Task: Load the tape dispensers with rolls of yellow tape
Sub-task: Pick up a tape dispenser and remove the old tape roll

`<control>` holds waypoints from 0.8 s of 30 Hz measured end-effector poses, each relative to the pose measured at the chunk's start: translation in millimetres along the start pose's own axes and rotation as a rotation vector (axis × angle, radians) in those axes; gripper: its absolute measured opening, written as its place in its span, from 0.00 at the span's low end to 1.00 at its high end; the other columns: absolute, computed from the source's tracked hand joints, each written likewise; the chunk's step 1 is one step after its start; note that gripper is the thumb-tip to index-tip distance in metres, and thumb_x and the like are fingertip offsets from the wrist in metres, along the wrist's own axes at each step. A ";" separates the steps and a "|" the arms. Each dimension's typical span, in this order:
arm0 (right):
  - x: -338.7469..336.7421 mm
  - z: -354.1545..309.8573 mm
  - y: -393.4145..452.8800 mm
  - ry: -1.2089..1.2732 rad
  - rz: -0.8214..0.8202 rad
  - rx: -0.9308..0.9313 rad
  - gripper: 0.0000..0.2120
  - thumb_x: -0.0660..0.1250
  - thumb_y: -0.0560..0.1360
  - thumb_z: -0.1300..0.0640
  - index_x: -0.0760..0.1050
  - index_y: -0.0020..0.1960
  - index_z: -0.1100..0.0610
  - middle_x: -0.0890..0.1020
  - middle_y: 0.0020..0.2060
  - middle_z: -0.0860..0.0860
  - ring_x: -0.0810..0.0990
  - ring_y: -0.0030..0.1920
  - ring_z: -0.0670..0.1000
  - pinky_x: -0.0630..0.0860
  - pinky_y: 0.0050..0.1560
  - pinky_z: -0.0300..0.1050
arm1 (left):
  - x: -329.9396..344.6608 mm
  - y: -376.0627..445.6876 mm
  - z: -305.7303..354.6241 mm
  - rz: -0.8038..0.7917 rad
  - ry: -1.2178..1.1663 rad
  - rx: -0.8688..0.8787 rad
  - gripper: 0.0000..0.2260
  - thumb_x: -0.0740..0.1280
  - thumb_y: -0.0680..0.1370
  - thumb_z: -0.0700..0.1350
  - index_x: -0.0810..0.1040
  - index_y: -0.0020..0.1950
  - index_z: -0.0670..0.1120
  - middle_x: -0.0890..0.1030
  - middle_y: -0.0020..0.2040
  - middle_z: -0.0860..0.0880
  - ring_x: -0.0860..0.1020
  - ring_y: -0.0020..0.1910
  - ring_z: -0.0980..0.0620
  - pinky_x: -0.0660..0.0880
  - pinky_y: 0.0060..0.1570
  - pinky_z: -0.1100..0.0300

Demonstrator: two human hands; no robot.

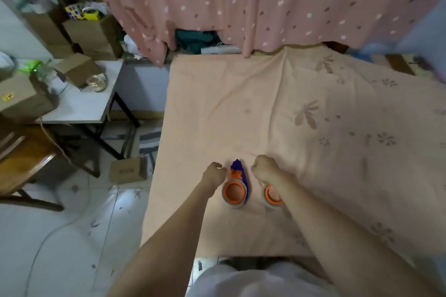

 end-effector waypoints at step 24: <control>76.5 -1.2 52.8 -0.280 -0.244 0.083 0.11 0.63 0.78 0.61 0.74 0.60 0.61 0.75 0.44 0.53 0.80 0.55 0.55 0.77 0.53 0.45 | 25.2 31.1 -20.1 -0.157 -0.147 -0.313 0.10 0.60 0.82 0.42 0.78 0.59 0.43 0.77 0.50 0.42 0.75 0.46 0.43 0.73 0.49 0.51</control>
Point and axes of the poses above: each hand's wrist, its own y-axis towards the middle knuckle, its own x-axis out of the palm, z = x × y, the point moved 2 cm from there along y, towards the middle knuckle
